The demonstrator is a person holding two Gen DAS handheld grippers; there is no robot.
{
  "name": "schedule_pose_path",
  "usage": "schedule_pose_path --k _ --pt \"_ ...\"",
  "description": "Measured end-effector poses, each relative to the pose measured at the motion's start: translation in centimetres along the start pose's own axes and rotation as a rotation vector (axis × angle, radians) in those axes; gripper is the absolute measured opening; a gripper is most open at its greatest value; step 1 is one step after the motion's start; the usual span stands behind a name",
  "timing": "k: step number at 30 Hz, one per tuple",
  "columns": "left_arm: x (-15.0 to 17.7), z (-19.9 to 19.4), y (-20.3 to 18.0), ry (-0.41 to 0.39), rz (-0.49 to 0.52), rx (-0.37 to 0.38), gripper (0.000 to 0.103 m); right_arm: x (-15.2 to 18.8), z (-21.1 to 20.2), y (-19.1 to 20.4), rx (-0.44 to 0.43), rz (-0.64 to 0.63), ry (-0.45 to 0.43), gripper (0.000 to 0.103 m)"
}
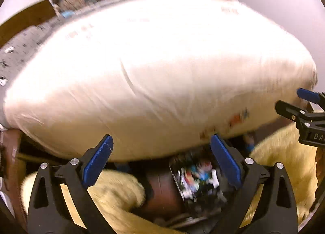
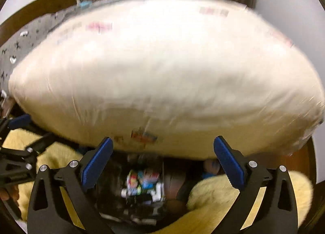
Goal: Collect trash
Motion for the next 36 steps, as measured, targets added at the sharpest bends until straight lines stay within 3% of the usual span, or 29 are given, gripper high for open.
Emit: schedule_pose_path --k 6,10,13,21,36 --pt "-4.8 -5.0 2.4 -0.210 -0.070 -0.059 0.092 -3.5 -4.2 0.1 0.010 0.004 -0.204 0.099" --pt "-7.1 -8.1 3.3 -0.316 -0.088 -0.089 0.095 -5.0 -6.2 -0.7 -0.002 0.037 -0.269 0.099" --pt "-8.4 -10.3 3.5 -0.396 -0.093 -0.126 0.095 -5.9 -7.8 -0.5 0.039 0.039 -0.317 0.100" --pt "-10.5 -12.4 3.1 -0.450 -0.103 -0.116 0.095 -8.0 -9.9 -1.1 0.117 0.040 -0.374 0.100" --pt "-9.7 -11.9 2.2 -0.413 -0.097 -0.075 0.095 -8.1 -10.7 -0.2 0.126 0.025 -0.382 0.100"
Point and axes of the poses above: each gripper's, at about its wrist camera, not at the fingertips, and z roughly the way its jaws point, y to its left, x to its underside, the point moved 3 cm from there along z, roughly the way its jaws point, and after that the axes turned 6 degrees about -y, right-handed, at the moved point
